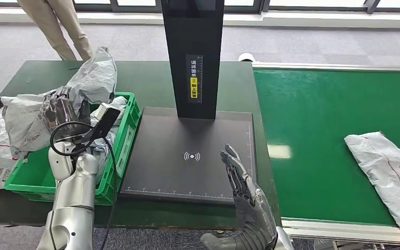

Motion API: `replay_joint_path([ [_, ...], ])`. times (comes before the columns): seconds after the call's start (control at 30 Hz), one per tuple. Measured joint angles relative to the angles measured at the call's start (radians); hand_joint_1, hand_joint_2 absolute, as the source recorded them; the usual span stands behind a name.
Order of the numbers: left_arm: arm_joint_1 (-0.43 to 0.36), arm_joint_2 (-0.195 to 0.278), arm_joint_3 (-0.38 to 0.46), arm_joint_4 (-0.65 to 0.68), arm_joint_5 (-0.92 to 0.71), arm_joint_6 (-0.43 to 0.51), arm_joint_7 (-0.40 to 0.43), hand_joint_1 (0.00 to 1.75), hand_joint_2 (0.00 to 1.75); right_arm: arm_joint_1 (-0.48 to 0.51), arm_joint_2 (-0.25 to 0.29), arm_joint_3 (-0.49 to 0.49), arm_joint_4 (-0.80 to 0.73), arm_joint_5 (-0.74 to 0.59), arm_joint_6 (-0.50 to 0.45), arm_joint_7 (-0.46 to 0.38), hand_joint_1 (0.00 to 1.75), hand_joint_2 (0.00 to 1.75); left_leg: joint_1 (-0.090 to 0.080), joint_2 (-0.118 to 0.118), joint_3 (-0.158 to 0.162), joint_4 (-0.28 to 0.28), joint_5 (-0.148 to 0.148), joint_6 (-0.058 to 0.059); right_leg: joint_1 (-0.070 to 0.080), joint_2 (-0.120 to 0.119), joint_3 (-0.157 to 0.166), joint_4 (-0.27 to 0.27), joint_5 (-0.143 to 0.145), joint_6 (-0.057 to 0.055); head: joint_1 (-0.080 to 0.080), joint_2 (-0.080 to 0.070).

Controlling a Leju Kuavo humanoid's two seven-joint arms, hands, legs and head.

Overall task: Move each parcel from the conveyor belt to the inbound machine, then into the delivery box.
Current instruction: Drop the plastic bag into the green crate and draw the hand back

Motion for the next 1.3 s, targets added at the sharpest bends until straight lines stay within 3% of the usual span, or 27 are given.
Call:
replay_joint_path([
  [0.2,-0.011,0.056,0.026,0.163,-0.093,0.000,0.163,1.75,1.75,-0.013,0.002,-0.002,0.002,-0.025,0.018,0.000,0.00,1.75,0.000,0.000,-0.001,0.000,0.000,0.000,0.000,0.000,0.000,0.000,0.000,0.000,0.000,0.000],
  [0.77,-0.065,0.113,0.026,0.320,-0.118,0.000,0.245,1.75,1.75,-0.041,0.002,-0.002,0.017,-0.036,0.017,0.002,0.00,1.75,0.000,-0.001,0.002,0.000,0.000,0.000,0.000,-0.001,0.002,0.000,0.000,0.000,0.000,0.000],
  [0.83,-0.071,0.116,0.026,0.335,-0.116,0.000,0.251,0.93,1.75,-0.045,0.002,-0.002,0.021,-0.038,0.017,0.002,0.00,1.75,0.000,-0.001,0.002,0.000,0.000,-0.001,0.000,-0.001,0.002,0.000,0.000,0.000,0.000,0.000],
  [0.9,-0.076,0.119,0.026,0.346,-0.106,0.000,0.251,0.06,0.87,-0.049,0.002,-0.003,0.025,-0.038,0.017,0.002,0.00,1.75,0.000,-0.001,0.002,0.000,0.000,-0.001,0.000,-0.001,0.002,0.001,0.000,0.000,0.000,0.000],
  [0.97,-0.077,0.120,0.026,0.346,-0.070,0.000,0.223,0.00,0.00,-0.052,0.002,-0.003,0.029,-0.039,0.017,0.002,0.00,1.75,0.000,-0.001,0.003,0.000,0.000,-0.001,0.000,0.000,0.002,0.001,0.000,0.000,0.000,0.000],
  [1.2,-0.050,0.087,0.030,0.263,0.244,-0.001,-0.070,0.00,0.00,-0.033,0.002,-0.003,0.030,-0.030,-0.003,0.002,0.00,1.75,0.000,-0.002,0.003,0.000,0.000,0.000,-0.001,-0.002,0.004,0.000,0.000,0.000,0.000,0.000],
  [1.3,-0.001,0.063,-0.002,0.176,0.379,-0.009,-0.120,0.00,0.00,-0.009,0.002,-0.003,0.024,-0.026,-0.013,0.002,0.00,1.75,-0.001,0.000,0.004,0.000,-0.002,0.000,-0.001,0.000,0.004,0.000,-0.001,0.000,0.000,0.000],
])
